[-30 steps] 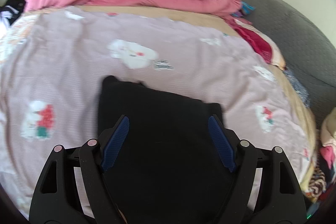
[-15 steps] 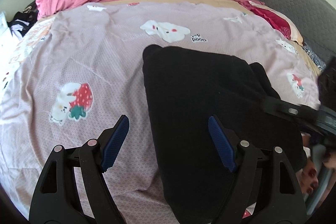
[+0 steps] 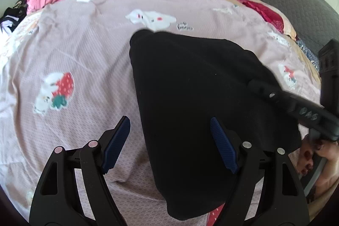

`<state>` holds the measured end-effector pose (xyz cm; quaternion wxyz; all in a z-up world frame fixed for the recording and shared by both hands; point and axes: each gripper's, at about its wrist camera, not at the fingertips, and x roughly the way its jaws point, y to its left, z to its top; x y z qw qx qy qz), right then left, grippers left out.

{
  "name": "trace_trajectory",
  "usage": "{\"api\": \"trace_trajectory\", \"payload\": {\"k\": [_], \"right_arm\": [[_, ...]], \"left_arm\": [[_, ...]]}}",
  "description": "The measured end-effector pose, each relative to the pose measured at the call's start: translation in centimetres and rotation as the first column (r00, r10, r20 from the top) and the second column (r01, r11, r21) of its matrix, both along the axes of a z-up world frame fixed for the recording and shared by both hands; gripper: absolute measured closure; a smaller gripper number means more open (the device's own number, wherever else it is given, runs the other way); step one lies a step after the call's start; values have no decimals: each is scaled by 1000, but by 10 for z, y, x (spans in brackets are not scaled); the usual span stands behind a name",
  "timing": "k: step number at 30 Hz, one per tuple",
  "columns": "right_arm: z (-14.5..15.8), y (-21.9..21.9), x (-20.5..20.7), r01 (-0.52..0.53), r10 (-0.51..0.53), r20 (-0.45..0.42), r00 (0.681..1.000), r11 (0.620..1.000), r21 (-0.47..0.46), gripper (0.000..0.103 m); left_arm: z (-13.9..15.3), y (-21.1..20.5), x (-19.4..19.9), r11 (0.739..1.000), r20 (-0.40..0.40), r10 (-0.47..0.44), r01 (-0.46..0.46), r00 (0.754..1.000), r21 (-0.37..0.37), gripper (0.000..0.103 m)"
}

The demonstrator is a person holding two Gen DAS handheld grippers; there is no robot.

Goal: Fold small clothes

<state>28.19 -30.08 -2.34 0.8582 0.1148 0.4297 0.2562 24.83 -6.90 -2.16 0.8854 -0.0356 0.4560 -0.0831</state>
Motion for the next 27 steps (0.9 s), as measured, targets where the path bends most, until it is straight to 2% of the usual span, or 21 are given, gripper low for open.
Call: {"api": "trace_trajectory", "payload": {"k": [3, 5, 7, 10, 11, 12, 13, 14, 15, 17, 18, 25, 27], "right_arm": [[-5, -11, -8, 20, -20, -4, 1000, 998, 58, 72], [-1, -21, -19, 43, -42, -13, 999, 994, 96, 61], [3, -27, -32, 43, -42, -12, 999, 990, 131, 60], [3, -38, -51, 74, -67, -45, 997, 983, 168, 47], [2, -39, -54, 78, -69, -54, 996, 980, 181, 47], [1, -39, -57, 78, -70, -52, 996, 982, 171, 48], [0, -38, -60, 88, -84, -39, 996, 989, 119, 57], [0, -37, -61, 95, -93, -32, 995, 993, 76, 61], [-1, -36, -64, 102, -101, -25, 995, 994, 49, 61], [-4, -29, -69, 121, -122, -3, 993, 992, -29, 54], [-4, -26, -72, 129, -128, 15, 992, 990, -54, 54], [20, -28, -95, 170, -162, 84, 983, 981, -96, 46], [29, -29, -106, 189, -176, 118, 977, 976, -112, 28]], "left_arm": [[-6, 1, -3, 1000, -5, -1, 1, 1000, -17, 33], [-6, 2, -6, 1000, 3, 2, -2, 1000, -15, 33], [-4, 2, -8, 1000, 7, 0, 0, 1000, -19, 33], [-2, 0, -11, 1000, 11, -6, 6, 1000, -5, 33], [-1, -1, -12, 1000, 11, -5, 5, 1000, -4, 33], [-1, -1, -13, 1000, 12, -5, 5, 1000, -3, 33], [0, -2, -15, 1000, 13, -6, 6, 1000, -2, 33], [0, -2, -17, 1000, 13, -10, 10, 1000, -4, 33], [0, -3, -19, 1000, 13, -15, 15, 1000, -5, 33], [-1, -4, -22, 1000, 14, -13, 13, 1000, 3, 32], [-2, -4, -24, 1000, 12, -12, 12, 1000, 4, 32], [4, 3, -37, 1000, 40, 13, -12, 999, -14, 32], [8, 5, -42, 1000, 48, 16, -16, 999, -13, 32]]}}
